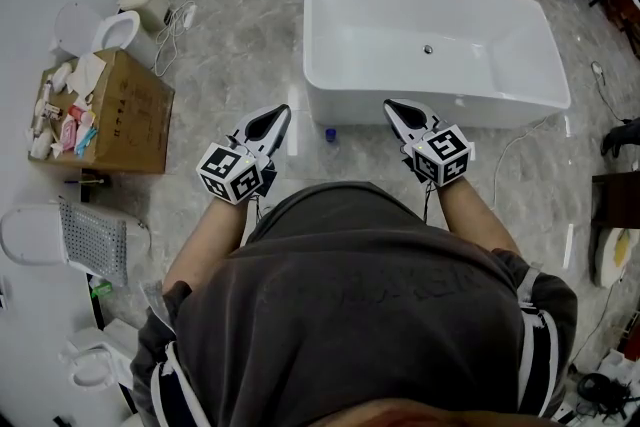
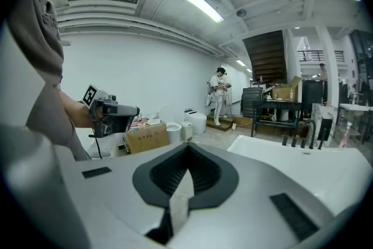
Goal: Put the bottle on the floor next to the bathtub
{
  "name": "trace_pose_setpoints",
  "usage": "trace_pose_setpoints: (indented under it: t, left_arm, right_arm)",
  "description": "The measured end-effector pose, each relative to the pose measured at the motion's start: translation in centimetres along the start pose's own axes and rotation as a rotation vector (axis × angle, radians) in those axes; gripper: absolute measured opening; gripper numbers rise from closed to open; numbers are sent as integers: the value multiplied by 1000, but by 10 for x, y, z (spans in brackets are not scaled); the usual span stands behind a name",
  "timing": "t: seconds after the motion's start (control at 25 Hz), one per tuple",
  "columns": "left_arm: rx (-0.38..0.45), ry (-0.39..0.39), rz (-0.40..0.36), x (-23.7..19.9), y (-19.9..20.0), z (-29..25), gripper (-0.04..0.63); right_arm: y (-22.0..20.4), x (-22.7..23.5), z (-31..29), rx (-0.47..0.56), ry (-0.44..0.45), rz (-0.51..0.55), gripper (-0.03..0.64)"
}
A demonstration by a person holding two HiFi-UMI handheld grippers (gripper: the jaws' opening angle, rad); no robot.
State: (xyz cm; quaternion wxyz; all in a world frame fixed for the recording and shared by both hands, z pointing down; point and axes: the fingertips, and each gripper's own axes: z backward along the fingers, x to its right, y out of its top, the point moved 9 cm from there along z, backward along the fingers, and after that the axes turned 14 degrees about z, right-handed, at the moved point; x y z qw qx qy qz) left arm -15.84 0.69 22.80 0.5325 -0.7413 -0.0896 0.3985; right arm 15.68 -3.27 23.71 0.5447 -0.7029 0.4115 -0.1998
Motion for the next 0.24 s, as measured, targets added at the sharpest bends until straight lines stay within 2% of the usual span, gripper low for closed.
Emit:
trace_pose_setpoints:
  t: [0.24]
  left_arm:
    - [0, 1, -2, -4, 5, 3, 5]
  right_arm:
    - [3, 0, -3, -8, 1, 5, -9]
